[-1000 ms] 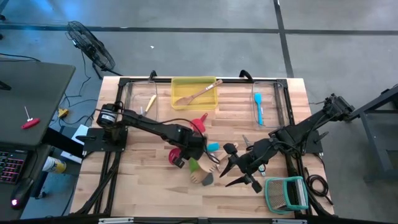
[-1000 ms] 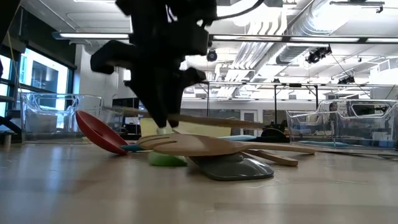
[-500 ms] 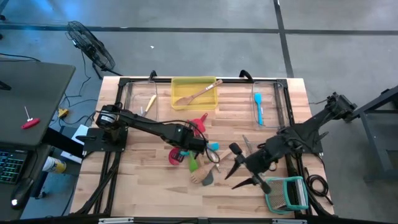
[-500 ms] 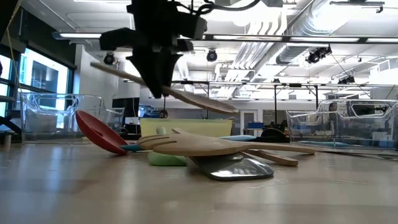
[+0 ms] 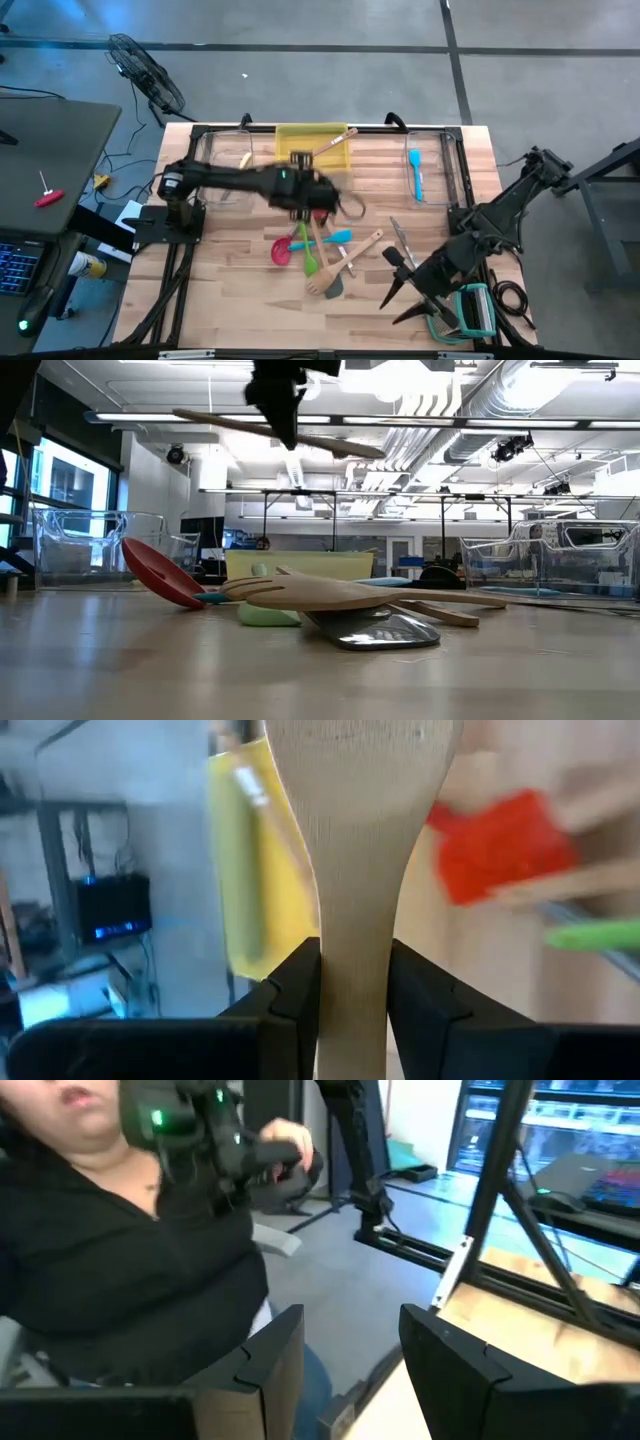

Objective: Pick & Place Kitchen Items
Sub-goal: Put the wooden serving spoon into the yellow bin

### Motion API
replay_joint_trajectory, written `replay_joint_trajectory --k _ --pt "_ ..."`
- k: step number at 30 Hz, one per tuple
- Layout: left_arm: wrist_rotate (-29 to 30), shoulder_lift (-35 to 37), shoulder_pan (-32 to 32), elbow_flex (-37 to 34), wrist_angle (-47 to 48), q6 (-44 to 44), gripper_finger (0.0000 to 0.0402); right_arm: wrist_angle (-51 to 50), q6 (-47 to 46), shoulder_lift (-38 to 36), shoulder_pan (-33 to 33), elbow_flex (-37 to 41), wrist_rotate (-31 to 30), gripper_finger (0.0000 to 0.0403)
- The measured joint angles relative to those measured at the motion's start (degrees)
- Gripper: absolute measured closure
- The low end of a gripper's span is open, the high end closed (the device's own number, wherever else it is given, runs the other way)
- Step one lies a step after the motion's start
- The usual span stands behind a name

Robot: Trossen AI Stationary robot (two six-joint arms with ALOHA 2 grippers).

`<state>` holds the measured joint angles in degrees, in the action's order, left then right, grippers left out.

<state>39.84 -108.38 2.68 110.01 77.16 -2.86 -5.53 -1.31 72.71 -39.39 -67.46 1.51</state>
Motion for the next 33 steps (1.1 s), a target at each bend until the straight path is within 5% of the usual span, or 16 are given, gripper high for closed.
replay_joint_trajectory --k 9,15,22,33 --pt "-10.7 -0.3 -18.5 3.5 -2.5 -16.0 0.0317 -5.7 -0.1 0.0 -0.1 0.0 -4.4 0.0245" --pt "-18.1 -0.6 -26.3 -0.3 -10.1 -28.8 0.0317 -5.8 -0.1 0.0 -0.1 0.0 -4.6 0.0245" --pt "-15.0 -1.6 -27.4 -7.0 -19.0 -45.1 0.0317 -5.7 -0.1 0.0 -0.1 0.0 -4.6 0.0245" --pt "-9.2 -8.8 -25.8 -7.3 -20.0 -50.4 0.0317 -6.6 -0.4 0.0 1.9 0.0 -4.6 0.0245"
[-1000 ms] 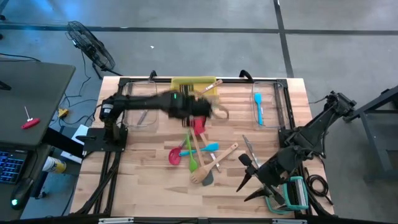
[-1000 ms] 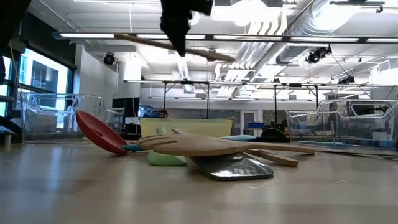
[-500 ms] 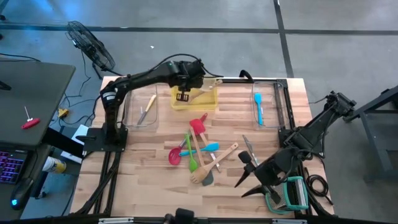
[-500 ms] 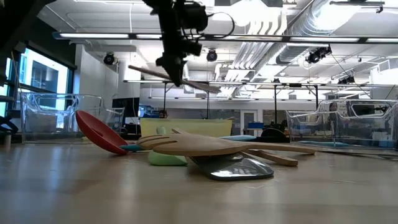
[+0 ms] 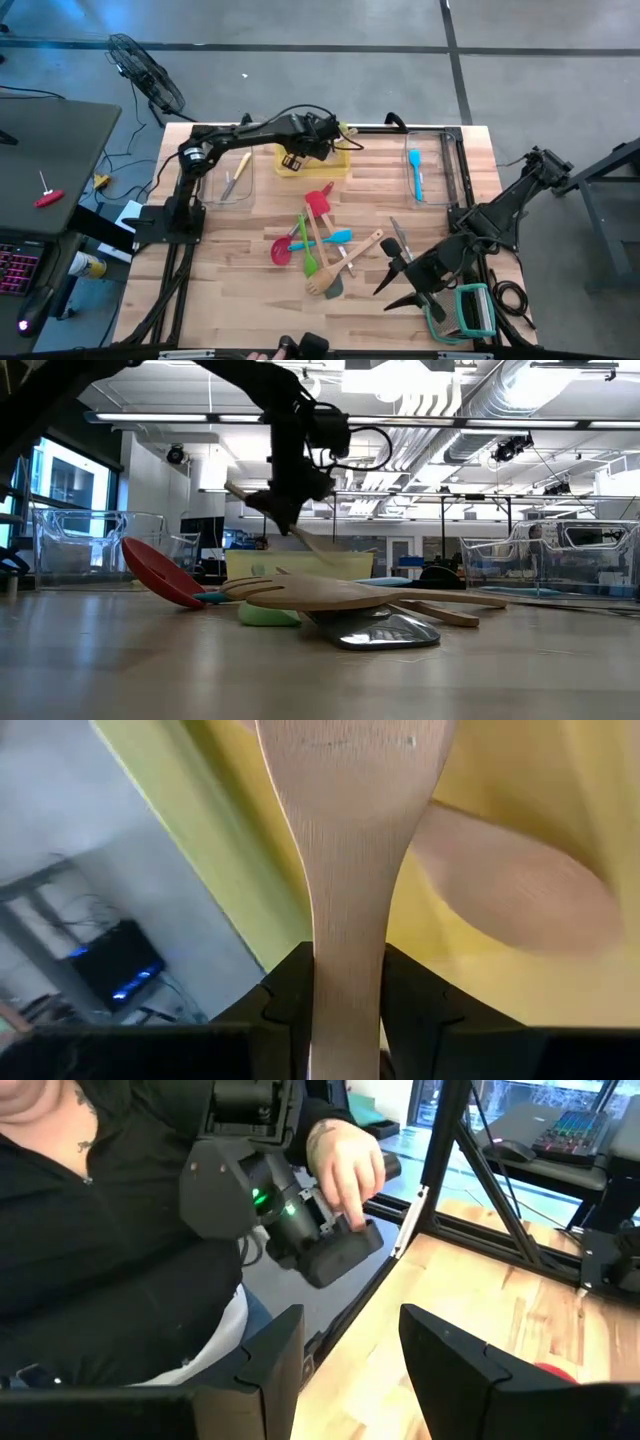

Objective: Pick & Place Kitchen Items
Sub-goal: Put the wooden serving spoon into the yellow bin

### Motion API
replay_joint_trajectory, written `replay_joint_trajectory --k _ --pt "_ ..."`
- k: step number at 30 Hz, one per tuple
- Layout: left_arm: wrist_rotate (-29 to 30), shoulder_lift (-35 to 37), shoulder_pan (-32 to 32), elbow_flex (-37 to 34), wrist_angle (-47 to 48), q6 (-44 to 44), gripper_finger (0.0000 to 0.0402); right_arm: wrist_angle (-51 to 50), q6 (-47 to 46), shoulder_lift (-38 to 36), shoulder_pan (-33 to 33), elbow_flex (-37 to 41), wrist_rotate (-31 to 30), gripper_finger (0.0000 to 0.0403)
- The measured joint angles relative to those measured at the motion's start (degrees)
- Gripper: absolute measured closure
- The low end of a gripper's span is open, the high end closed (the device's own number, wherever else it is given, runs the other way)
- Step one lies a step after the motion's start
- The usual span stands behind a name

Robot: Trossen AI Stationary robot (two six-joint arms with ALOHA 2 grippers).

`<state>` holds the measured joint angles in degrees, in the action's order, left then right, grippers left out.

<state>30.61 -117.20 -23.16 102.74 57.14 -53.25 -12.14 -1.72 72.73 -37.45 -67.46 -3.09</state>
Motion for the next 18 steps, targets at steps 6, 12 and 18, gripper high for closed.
replay_joint_trajectory --k 6,12,18 --pt "-0.6 -1.0 -0.1 0.1 -1.1 -0.6 0.0317 -0.9 0.3 0.0 0.1 0.0 0.0 0.0245" --pt "-4.4 -1.0 -0.1 0.1 -4.8 -1.4 0.0317 -1.5 1.8 0.0 0.1 0.0 0.0 0.0245" --pt "-5.9 -3.1 -0.1 0.1 -5.6 -2.4 0.0317 -1.8 1.8 0.0 0.1 0.0 0.0 0.0245"
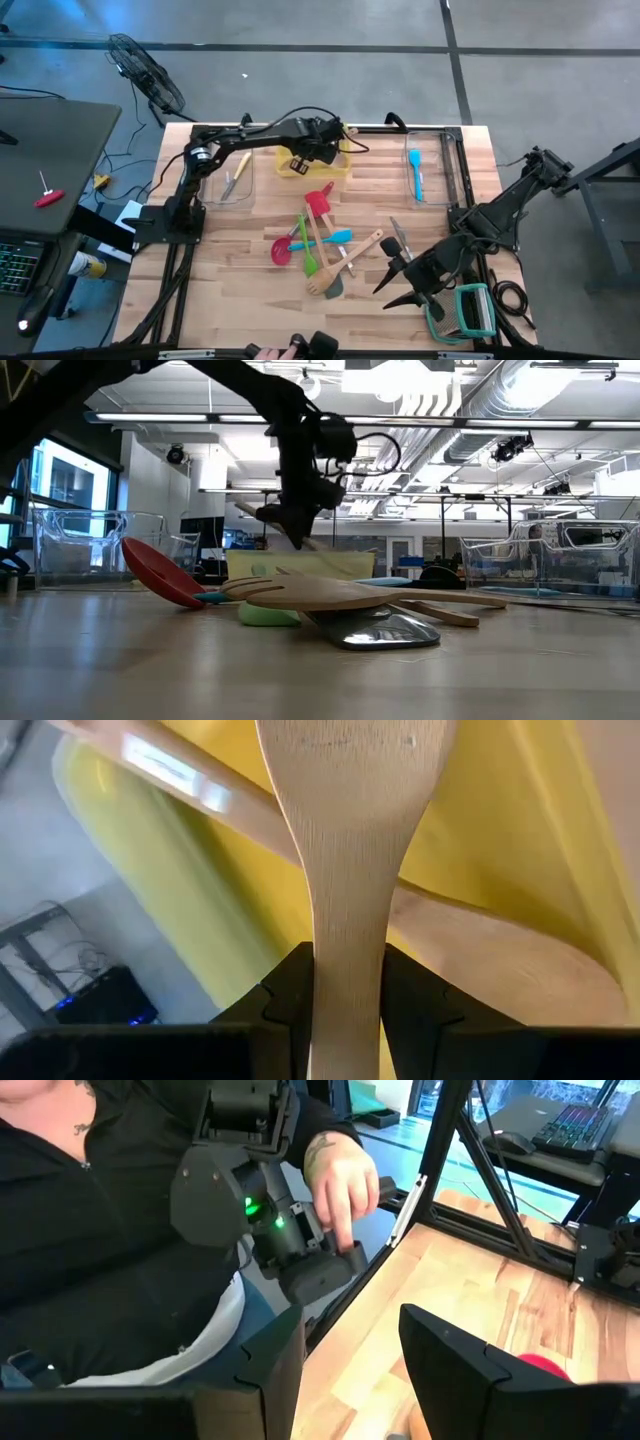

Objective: Pick & Place Kitchen Items
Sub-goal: Put the wooden serving spoon into the yellow bin

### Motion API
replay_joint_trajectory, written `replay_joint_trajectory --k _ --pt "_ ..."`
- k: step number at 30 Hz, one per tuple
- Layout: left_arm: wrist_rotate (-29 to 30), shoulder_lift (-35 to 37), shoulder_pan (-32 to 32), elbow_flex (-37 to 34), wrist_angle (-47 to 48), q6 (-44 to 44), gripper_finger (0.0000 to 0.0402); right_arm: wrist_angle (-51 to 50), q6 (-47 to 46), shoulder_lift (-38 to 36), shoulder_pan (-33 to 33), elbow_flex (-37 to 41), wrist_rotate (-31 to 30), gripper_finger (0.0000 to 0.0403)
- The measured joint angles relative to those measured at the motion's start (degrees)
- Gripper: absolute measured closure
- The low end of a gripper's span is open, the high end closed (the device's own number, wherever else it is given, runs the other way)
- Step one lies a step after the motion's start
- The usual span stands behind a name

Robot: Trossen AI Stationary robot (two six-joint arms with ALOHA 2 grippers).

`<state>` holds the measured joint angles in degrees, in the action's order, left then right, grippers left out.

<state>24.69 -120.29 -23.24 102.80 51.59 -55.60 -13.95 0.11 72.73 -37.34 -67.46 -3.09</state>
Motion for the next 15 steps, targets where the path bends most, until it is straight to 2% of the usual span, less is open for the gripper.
replay_joint_trajectory --k 8,15 --pt "-0.6 -2.3 0.0 -0.1 0.1 0.6 0.0317 -0.9 -0.5 0.0 0.0 0.0 0.0 0.0245" --pt "-3.4 -2.5 0.0 0.0 -0.4 0.8 0.0317 -1.4 -0.5 0.0 0.0 0.0 0.0 0.0245"
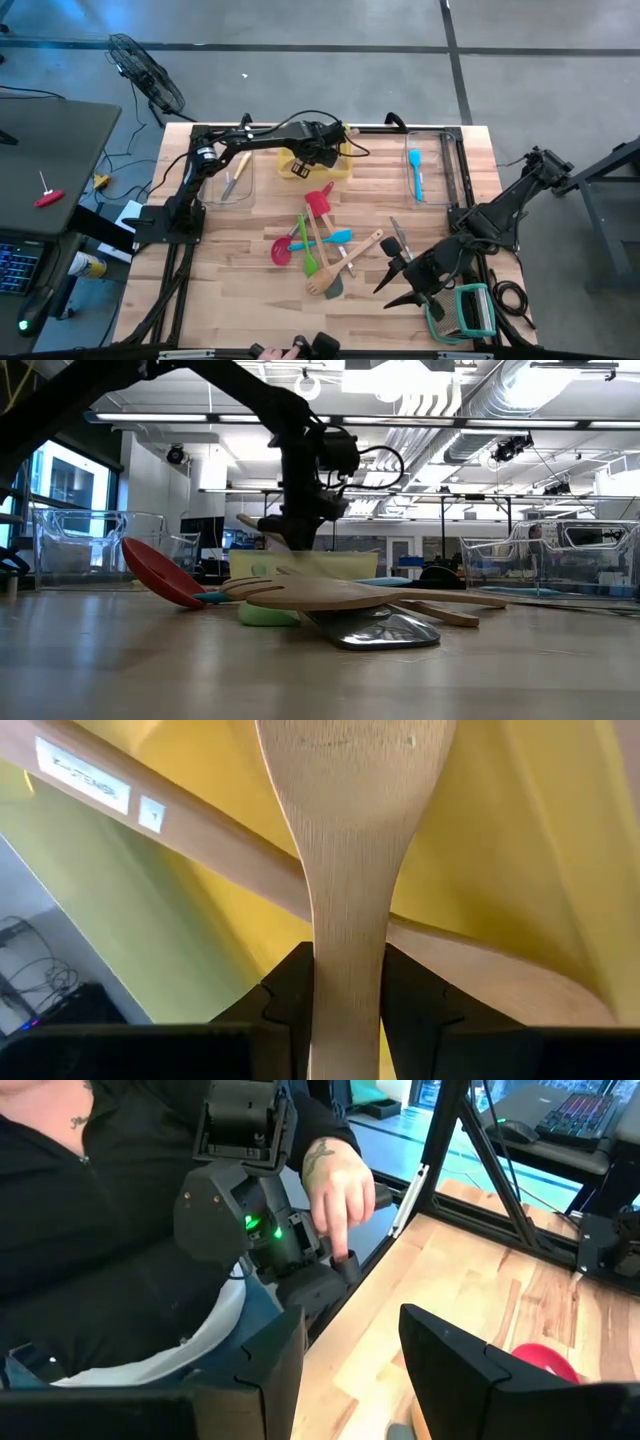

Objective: Pick & Place Kitchen Items
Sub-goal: Put the wooden serving spoon into the yellow bin

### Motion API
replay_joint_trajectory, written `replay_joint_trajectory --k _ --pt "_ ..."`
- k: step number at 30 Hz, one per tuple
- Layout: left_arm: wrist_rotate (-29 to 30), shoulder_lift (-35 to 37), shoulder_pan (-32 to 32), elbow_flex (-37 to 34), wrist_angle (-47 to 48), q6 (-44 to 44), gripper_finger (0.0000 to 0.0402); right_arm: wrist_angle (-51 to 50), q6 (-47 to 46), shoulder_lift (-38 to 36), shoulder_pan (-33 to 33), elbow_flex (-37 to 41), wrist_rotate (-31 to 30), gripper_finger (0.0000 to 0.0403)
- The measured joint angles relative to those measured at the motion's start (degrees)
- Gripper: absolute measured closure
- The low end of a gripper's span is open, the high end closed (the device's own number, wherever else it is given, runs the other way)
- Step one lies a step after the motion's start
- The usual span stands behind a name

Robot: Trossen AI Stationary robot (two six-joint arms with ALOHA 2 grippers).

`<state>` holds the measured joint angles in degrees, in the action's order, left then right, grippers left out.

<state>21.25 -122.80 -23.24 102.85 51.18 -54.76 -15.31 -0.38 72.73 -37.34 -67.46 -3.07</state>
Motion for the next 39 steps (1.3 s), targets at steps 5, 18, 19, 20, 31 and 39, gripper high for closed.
replay_joint_trajectory --k 5,18,19,20,31,39 --pt "-1.6 0.0 0.0 0.0 -0.2 0.5 0.0308 -0.7 0.0 0.0 0.0 0.0 0.0 0.0245" --pt "-2.4 0.0 0.1 0.0 -0.6 2.8 0.0204 -1.1 0.0 0.0 0.0 0.0 0.0 0.0245" --pt "-2.3 0.0 0.1 0.0 -0.5 3.2 0.0203 -1.2 0.0 0.0 0.0 0.0 0.0 0.0245" --pt "-1.8 0.1 0.1 0.0 -0.4 3.7 0.0203 -1.2 0.0 0.0 0.0 0.0 0.0 0.0245" --pt "6.0 0.5 5.7 7.7 8.4 8.3 0.0202 -1.6 -0.1 0.0 0.0 0.0 -3.0 0.0245" --pt "3.0 0.5 10.3 19.2 19.8 15.4 0.0202 -2.3 -3.1 0.0 0.0 0.0 -0.9 0.0245"
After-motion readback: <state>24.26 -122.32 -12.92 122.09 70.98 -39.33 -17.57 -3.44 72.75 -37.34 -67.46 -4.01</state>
